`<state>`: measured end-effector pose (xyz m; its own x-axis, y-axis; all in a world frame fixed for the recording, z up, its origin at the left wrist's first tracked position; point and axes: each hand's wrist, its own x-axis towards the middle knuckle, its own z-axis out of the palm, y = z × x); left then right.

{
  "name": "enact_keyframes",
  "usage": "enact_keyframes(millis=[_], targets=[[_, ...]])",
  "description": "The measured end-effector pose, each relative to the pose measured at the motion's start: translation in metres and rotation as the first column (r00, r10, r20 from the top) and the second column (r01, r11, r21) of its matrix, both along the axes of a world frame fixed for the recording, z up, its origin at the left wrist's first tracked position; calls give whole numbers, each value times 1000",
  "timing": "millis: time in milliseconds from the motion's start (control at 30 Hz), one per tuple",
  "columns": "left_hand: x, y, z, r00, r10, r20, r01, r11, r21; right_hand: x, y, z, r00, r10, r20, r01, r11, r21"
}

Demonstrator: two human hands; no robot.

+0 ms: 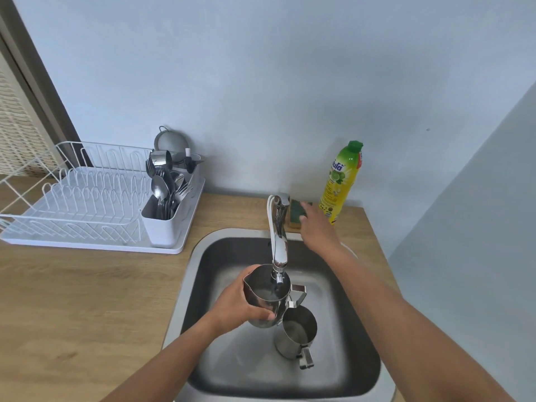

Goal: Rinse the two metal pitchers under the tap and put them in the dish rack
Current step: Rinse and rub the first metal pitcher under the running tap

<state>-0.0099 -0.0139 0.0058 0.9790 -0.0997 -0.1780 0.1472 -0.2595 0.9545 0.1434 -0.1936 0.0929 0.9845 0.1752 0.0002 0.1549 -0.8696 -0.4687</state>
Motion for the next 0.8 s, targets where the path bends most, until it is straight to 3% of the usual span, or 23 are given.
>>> enact_keyframes(millis=[33, 100, 167, 233, 300, 367, 567, 800], targets=[[-1, 0, -1, 1000, -1, 1, 1, 1000, 1, -11, -13, -8, 994, -76, -78, 80, 996, 48], [-2, 1, -2, 1000, 1, -1, -1, 1000, 4, -35, -41, -26, 957, -142, -252, 146, 989, -3], [-2, 2, -4, 1000, 6, -6, -6, 1000, 8, -65, -63, -43, 886, -107, -452, 84, 994, -71], [-2, 2, -5, 1000, 6, -7, -6, 1000, 7, -99, -72, -59, 775, -34, -631, 20, 999, -30], [-2, 2, -6, 1000, 1, -4, -1, 1000, 2, -128, -70, -80, 707, -5, -707, 4, 1000, -2], [-1, 2, -6, 1000, -1, 3, 1, 1000, 5, -149, -59, -102, 732, -39, -680, 41, 999, -14], [-3, 5, -6, 1000, 8, 21, -8, 1000, -11, -167, -34, -136, 904, -190, -382, 175, 982, -73], [-1, 4, -4, 1000, 8, 21, -8, 1000, -17, -137, -46, -138, 911, -225, -346, 224, 974, -44]])
